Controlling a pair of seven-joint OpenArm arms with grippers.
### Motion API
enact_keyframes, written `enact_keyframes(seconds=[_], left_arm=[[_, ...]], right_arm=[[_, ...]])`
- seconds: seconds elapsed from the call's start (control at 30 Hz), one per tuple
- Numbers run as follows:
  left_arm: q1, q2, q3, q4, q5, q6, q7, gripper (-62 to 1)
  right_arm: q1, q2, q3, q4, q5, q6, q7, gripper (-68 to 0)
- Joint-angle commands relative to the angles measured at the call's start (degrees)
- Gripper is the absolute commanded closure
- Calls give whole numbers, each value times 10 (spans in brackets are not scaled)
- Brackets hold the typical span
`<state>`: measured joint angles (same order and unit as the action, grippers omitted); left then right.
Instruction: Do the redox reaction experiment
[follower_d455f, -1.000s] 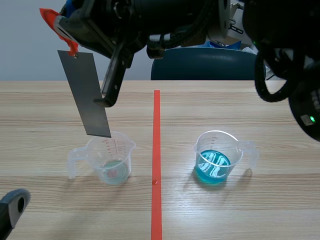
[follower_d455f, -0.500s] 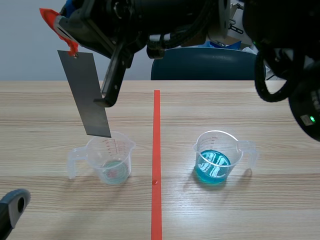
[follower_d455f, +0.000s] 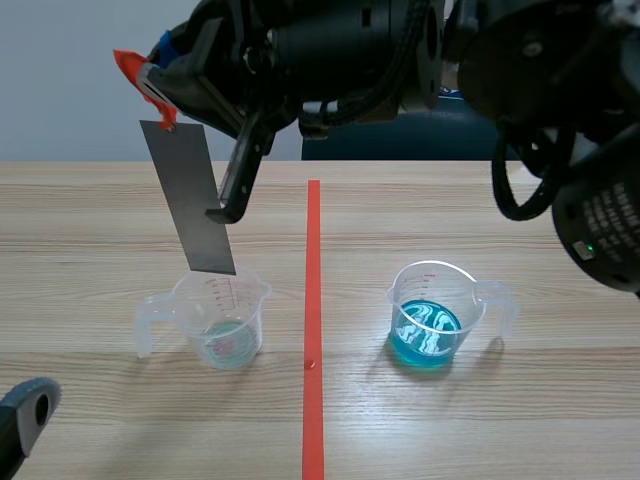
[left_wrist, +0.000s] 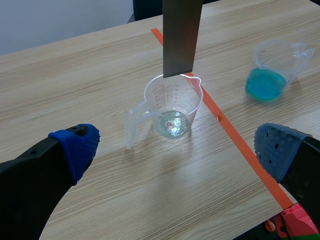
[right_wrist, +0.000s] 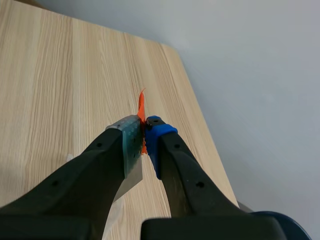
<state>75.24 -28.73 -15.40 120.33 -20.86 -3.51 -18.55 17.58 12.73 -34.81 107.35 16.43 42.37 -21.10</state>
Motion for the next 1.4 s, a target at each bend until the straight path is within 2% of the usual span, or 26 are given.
enact_keyframes(seconds=[0.0, 0.3, 0.7, 1.07, 1.2, 1.37], left_arm=[[0, 4, 2, 8, -3, -2, -10, -623], [0, 4, 2, 8, -3, -2, -10, -623], [0, 4, 2, 8, -3, -2, -10, -623], [0, 4, 2, 8, -3, -2, -10, -623], [0, 4, 2, 8, -3, -2, -10, -623], [0, 4, 2, 8, -3, -2, -10, -623]], right_arm=[[14, -1, -6, -7, -9, 4, 23, -8], [14, -1, -28, -73, -86, 4, 107, -8], [14, -1, -54, -176, -201, 4, 257, -9], [14, -16, -58, -238, -345, 0, 389, -8], [14, -23, -58, -263, -380, -23, 422, -8], [14, -28, -58, -283, -403, -25, 432, -8]])
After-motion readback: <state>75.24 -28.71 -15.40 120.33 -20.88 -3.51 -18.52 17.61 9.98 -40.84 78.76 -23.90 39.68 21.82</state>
